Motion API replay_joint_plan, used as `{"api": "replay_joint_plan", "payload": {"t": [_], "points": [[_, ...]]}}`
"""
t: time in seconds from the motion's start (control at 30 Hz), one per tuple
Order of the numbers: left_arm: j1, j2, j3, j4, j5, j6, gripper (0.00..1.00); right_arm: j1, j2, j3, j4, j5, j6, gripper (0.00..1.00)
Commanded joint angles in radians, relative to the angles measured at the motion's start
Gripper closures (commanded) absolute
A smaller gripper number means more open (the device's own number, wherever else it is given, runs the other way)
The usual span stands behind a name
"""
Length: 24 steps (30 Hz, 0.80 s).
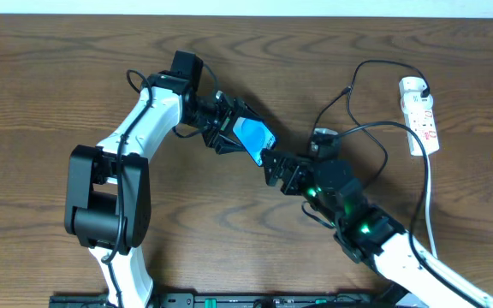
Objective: Plug charger to phone and switch on socket
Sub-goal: 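Move the right gripper toward the phone's bottom edge, then grasp the phone's bottom edge with the right gripper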
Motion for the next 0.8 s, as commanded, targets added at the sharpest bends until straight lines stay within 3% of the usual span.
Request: {"api": "replay_joint_plan", "payload": {"t": [0.0, 0.17, 0.77], "points": [[-0.006, -0.031, -0.003, 0.003, 0.013, -0.003, 0.44, 0.003, 0.048, 0.011, 0.042, 0.023, 0.018, 0.07], [-0.021, -0.031, -0.003, 0.007, 0.002, -0.003, 0.44, 0.003, 0.112, 0.011, 0.064, 0.023, 0.103, 0.15], [-0.117, -0.031, -0.003, 0.022, -0.061, -0.006, 0.44, 0.003, 0.140, 0.011, 0.098, -0.019, 0.175, 0.49]]}}
